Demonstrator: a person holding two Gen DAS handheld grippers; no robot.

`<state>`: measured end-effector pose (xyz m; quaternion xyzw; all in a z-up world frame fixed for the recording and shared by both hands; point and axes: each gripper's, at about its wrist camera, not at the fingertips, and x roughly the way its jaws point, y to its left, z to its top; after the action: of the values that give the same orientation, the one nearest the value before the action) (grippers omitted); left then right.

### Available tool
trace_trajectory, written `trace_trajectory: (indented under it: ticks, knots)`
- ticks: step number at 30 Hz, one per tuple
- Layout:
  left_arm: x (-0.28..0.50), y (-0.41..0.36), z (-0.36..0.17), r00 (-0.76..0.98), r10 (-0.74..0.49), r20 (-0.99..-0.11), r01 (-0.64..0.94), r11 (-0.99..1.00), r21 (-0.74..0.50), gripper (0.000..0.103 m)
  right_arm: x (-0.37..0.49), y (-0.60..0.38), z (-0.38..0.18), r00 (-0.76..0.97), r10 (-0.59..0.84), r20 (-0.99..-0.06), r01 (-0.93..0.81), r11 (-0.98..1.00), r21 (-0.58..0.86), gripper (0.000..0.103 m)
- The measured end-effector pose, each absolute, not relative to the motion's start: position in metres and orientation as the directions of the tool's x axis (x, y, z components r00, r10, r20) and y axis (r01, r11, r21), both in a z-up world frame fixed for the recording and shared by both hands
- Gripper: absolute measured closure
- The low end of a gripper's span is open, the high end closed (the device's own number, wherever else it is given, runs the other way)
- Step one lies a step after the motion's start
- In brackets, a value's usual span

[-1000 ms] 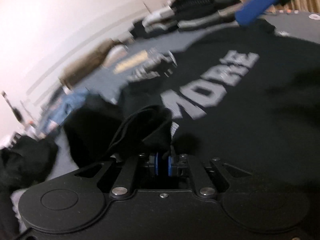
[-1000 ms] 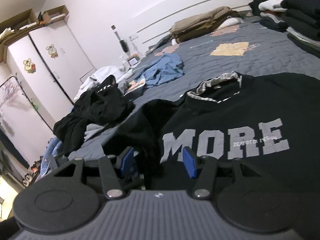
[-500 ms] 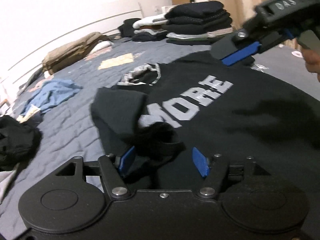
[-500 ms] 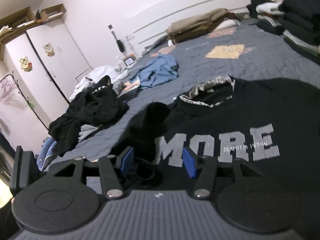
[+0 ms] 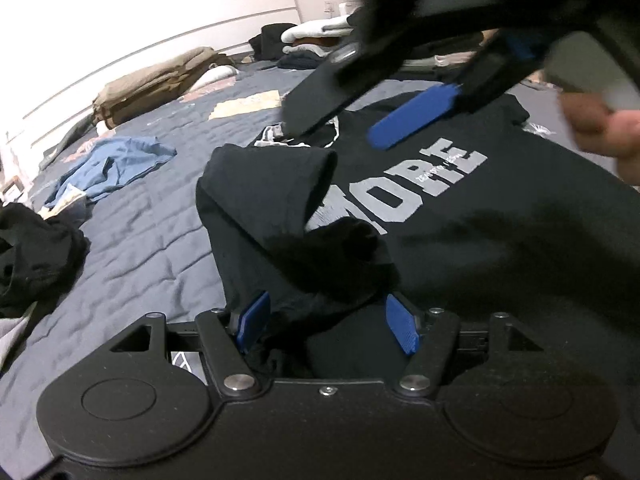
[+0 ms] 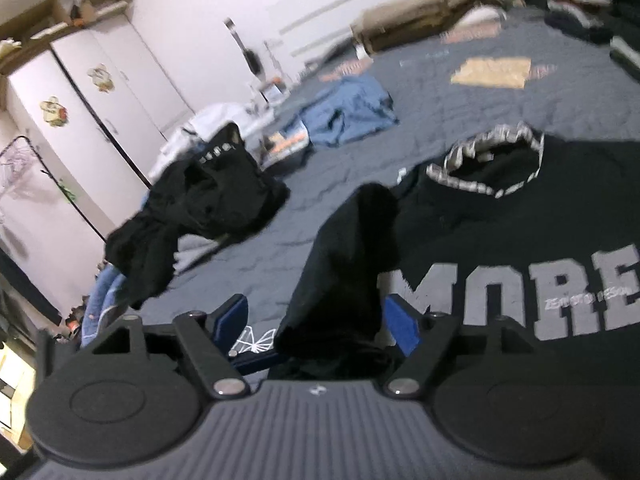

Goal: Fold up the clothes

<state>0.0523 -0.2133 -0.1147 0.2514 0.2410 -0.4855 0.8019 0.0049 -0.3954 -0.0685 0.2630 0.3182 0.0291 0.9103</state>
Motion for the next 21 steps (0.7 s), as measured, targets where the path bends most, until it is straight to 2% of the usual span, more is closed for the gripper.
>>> trace_trajectory:
  ticks: [5,6,8,9,10,13,18,21]
  knots:
    - [0.057,-0.212,-0.116,0.441,-0.659,-0.609,0.887,0.422,0.186,0.040,0.030,-0.386,-0.079,0.772,0.232,-0.592,0.119,0.862,0.493,0.029]
    - [0.058,-0.211,-0.116,0.451,-0.660,-0.600,0.883,0.429,0.192,0.040,0.035,-0.384,-0.082,0.765,0.228,-0.603,0.124,0.866,0.484,0.032]
    - [0.059,-0.213,-0.115,0.471,-0.657,-0.588,0.873,0.441,0.208,0.039,0.043,-0.385,-0.088,0.752,0.235,-0.616,0.123,0.868,0.482,0.051]
    - [0.059,-0.214,-0.115,0.481,-0.654,-0.583,0.868,0.446,0.217,0.039,0.047,-0.388,-0.091,0.741,0.251,-0.623,0.121,0.862,0.492,0.077]
    - [0.059,-0.216,-0.116,0.488,-0.653,-0.579,0.866,0.444,0.230,0.039,0.051,-0.390,-0.094,0.730,0.256,-0.634,0.137,0.854,0.502,0.093]
    - [0.053,-0.222,-0.124,0.508,-0.632,-0.586,0.861,0.399,0.316,0.039,0.053,-0.403,-0.098,0.728,0.231,-0.645,0.179,0.845,0.504,0.097]
    - [0.051,-0.224,-0.138,0.554,-0.588,-0.589,0.830,0.343,0.439,0.041,0.050,-0.443,-0.091,0.755,0.132,-0.642,0.261,0.838,0.479,0.098]
    - [0.051,-0.229,-0.144,0.578,-0.585,-0.569,0.812,0.343,0.472,0.048,0.058,-0.461,-0.090,0.750,0.084,-0.656,0.287,0.852,0.437,0.098]
